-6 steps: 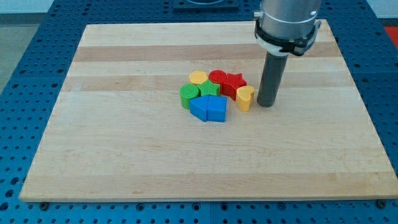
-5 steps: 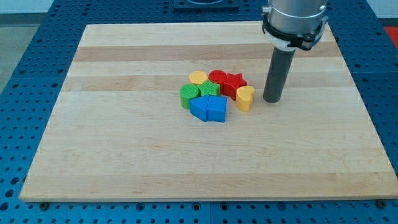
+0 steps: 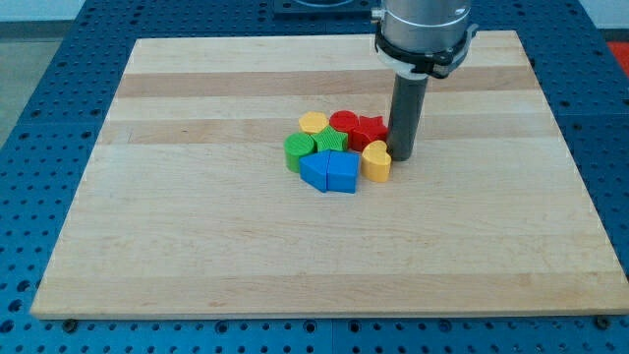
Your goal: Move the yellow heart into the group blocks
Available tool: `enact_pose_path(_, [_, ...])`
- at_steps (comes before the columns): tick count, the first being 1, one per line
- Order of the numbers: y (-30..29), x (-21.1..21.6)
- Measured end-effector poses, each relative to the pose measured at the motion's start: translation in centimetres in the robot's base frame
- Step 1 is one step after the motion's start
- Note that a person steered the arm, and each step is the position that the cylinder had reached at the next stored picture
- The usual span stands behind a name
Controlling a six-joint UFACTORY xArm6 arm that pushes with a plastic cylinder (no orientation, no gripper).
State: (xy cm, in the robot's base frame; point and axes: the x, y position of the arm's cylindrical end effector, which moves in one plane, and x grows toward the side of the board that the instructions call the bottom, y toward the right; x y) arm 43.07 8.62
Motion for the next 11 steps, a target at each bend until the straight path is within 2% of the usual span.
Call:
enact_pose_path(3, [2.3,1.3])
enact_pose_path(5, [2.2,2.8])
enact_pose_path(11, [0.6,2.8])
